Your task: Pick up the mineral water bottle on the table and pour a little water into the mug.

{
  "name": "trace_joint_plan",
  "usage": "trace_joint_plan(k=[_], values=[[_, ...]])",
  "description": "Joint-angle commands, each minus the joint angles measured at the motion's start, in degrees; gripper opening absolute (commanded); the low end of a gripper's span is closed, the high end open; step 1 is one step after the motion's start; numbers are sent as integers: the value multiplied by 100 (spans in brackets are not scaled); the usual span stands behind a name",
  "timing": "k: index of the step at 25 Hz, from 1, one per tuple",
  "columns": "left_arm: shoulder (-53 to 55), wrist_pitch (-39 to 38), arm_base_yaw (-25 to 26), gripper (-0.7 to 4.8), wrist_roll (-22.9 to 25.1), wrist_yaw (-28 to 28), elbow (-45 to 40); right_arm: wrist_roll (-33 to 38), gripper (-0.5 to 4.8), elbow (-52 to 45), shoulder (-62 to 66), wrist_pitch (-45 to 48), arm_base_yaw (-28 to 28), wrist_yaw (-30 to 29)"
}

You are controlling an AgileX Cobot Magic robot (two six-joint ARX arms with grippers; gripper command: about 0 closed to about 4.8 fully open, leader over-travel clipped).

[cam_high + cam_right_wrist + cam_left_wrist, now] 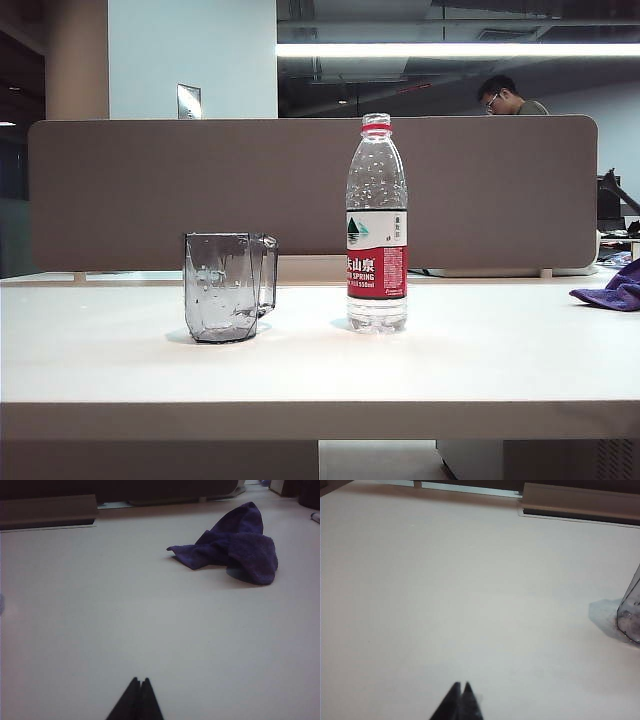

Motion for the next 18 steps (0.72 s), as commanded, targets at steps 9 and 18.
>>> trace_joint_plan(k=[9, 18], values=[[4, 13, -2, -2, 0, -17, -20, 101, -6, -44, -7, 79, 0, -17], [4, 9, -1102, -3, 2, -22, -20, 1432, -6, -44, -7, 15, 0, -452]])
